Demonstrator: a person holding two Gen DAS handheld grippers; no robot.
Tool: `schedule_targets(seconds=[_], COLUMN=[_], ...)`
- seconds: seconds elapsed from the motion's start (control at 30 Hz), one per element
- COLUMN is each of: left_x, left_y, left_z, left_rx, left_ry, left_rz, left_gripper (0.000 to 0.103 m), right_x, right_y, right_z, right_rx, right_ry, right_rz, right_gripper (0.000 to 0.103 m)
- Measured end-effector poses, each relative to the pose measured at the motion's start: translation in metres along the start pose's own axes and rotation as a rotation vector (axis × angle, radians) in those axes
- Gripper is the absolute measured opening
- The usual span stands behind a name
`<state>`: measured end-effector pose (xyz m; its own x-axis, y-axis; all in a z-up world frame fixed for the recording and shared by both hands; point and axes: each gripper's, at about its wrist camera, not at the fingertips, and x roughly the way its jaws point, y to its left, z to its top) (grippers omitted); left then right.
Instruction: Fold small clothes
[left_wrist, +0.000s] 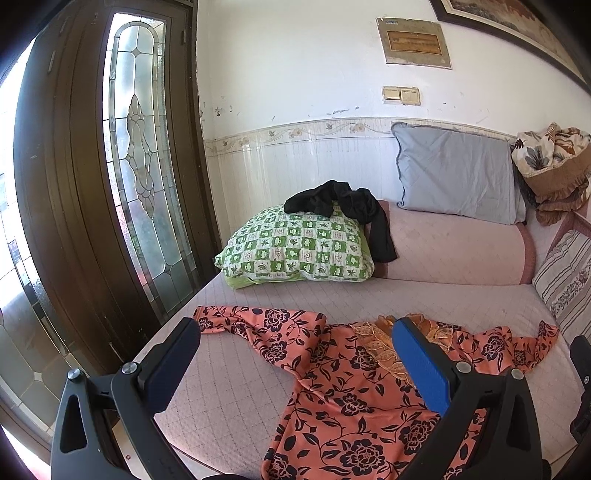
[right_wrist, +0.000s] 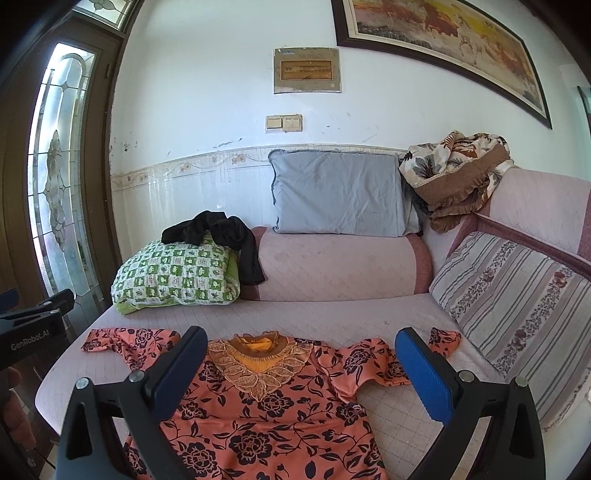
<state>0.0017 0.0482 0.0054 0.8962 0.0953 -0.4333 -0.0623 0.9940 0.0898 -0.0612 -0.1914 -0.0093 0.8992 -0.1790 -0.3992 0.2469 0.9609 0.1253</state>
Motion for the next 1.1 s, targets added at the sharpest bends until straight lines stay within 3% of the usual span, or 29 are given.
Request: schedule_targets(seconds=[0.93, 1.1], left_x=[0.032, 0.06], left_y=[-0.017, -0.023], left_z=[-0.014, -0.03], left_rx=[0.035, 0.056], left_ry=[0.059, 0.134], left_rz=[0.004, 0.004], left_gripper=[0.103, 0.103], right_x=[0.028, 0.058], right_y=[-0.01, -0.027], right_z=[-0.012, -0.024], right_rx=[0.025, 0.093], right_ry=[0.057, 0.144], right_rz=[-0.006, -0.003], right_gripper=[0.103, 0.103])
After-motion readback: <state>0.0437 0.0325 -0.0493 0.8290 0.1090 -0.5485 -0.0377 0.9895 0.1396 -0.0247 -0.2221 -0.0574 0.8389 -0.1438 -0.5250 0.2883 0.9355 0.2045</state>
